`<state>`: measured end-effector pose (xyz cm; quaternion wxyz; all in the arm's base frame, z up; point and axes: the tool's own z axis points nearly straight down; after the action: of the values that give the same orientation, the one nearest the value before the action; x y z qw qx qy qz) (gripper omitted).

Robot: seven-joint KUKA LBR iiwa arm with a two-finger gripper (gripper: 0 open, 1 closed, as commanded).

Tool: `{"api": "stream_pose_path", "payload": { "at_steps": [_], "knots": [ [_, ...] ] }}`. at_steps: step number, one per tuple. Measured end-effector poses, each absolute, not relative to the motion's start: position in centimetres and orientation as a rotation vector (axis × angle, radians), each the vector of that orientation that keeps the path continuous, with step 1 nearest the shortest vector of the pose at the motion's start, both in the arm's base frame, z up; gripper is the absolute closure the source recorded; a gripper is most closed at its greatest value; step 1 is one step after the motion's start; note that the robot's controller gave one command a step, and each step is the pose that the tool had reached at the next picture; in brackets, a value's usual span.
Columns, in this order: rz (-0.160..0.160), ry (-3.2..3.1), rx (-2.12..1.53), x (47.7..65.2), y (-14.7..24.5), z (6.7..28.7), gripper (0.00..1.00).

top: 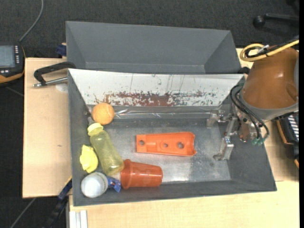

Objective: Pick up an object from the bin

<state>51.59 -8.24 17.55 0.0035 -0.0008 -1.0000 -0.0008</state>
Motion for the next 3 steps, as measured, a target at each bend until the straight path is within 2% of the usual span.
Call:
{"api": "stream_pose_path", "payload": {
  "at_steps": [1, 2, 3],
  "knots": [
    [-0.001, -3.144, -0.001, 51.8, -8.2, 18.0, 0.00],
    [0.002, -3.148, 0.030, 51.7, -4.5, 13.9, 0.00],
    [-0.008, -3.136, 0.121, 53.0, -1.6, 10.6, 0.00]
  ]
}}
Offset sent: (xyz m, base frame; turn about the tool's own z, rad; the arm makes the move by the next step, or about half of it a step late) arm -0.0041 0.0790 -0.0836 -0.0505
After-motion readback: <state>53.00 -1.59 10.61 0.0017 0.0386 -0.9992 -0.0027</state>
